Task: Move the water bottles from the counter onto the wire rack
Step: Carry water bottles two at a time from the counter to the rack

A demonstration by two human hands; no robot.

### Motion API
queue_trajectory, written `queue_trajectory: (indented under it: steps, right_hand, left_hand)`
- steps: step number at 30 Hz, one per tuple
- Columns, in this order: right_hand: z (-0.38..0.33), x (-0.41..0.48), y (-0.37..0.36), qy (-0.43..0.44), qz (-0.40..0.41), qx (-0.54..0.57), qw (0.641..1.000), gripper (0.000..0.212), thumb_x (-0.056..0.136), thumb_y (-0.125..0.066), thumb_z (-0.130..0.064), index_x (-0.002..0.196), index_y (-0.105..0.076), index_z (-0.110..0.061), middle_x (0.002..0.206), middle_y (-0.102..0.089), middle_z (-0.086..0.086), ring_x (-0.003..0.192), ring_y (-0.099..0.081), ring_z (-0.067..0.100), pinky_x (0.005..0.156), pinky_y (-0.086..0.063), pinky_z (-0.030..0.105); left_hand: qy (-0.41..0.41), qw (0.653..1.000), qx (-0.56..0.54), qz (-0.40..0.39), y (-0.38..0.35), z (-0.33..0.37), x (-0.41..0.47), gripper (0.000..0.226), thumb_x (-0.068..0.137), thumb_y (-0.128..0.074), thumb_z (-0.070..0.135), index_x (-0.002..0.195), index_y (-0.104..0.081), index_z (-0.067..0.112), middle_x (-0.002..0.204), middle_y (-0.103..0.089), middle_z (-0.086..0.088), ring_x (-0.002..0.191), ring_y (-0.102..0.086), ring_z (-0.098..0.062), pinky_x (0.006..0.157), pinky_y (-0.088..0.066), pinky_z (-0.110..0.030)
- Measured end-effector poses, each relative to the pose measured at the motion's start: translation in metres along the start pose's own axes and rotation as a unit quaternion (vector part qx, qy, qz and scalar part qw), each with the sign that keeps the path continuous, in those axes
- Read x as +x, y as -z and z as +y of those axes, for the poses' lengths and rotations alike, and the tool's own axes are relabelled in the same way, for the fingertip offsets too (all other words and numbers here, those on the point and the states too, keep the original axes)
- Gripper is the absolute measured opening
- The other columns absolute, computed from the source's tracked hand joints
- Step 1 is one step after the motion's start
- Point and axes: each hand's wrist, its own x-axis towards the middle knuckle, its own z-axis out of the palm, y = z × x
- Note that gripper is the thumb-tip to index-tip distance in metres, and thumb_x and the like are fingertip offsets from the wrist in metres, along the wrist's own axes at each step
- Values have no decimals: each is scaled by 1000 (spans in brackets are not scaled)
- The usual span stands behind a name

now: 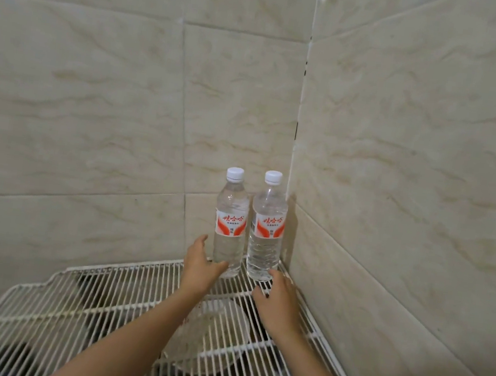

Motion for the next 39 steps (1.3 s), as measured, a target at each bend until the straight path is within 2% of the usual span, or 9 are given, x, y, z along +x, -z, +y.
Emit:
queue_trajectory:
  steps: [6, 14, 19, 25, 30, 35, 39]
  right_hand:
    - [-7, -13, -5, 104, -55, -94, 989, 53, 89, -50, -33, 137, -34, -19, 143, -39, 3, 132, -33, 19, 109, -25, 33]
    - [-39, -34, -14, 199, -137, -107, 964, 47, 89, -51, -34, 133, -43, -18, 136, -44, 0, 128, -36, 16, 105, -27, 28]
    - [-84, -48, -26, 226, -172, -103, 953, 45, 88, -51, -34, 130, -46, -21, 139, -40, 0, 131, -32, 16, 107, -26, 30]
    - [-129, -77, -37, 238, -180, -92, 950, 44, 88, -51, -34, 130, -46, -22, 138, -43, -1, 129, -35, 15, 109, -28, 35]
    - [-147, -116, -33, 270, -193, -83, 940, 42, 88, -51, -33, 129, -48, -21, 137, -45, 0, 127, -37, 16, 108, -29, 36]
    - [-167, -161, -17, 337, -211, -53, 916, 43, 89, -51, -33, 130, -47, -19, 139, -45, 1, 130, -36, 17, 109, -27, 36]
    - [-157, -216, -5, 389, -252, -19, 886, 42, 89, -51, -34, 129, -48, -20, 138, -45, 0, 129, -36, 16, 108, -27, 33]
  left_hand:
    - [-9, 997, 67, 47, 62, -9, -22, 57, 82, -65, 19, 133, -39, 12, 139, -41, -12, 125, -43, -28, 104, -39, -46]
    - [-34, 974, 186, 124, 174, -16, -71, 45, 86, -58, 22, 128, -45, 11, 135, -46, -11, 121, -47, -26, 100, -40, -41]
    - [-50, 968, 198, 144, 228, -25, -100, 43, 87, -57, 22, 127, -46, 10, 132, -48, -11, 123, -45, -25, 102, -38, -41]
    - [-60, 966, 207, 144, 261, -34, -128, 41, 87, -58, 21, 124, -49, 10, 129, -51, -11, 120, -46, -24, 100, -38, -40]
    - [-43, 960, 211, 179, 283, -32, -181, 42, 88, -56, 21, 127, -47, 9, 130, -50, -12, 121, -45, -27, 100, -36, -39]
    - [-18, 938, 207, 279, 302, -24, -260, 39, 86, -57, 19, 124, -50, 9, 126, -52, -13, 117, -48, -27, 95, -40, -41]
    - [39, 920, 205, 333, 301, -29, -341, 37, 86, -58, 19, 122, -52, 10, 126, -53, -11, 119, -48, -27, 98, -41, -46]
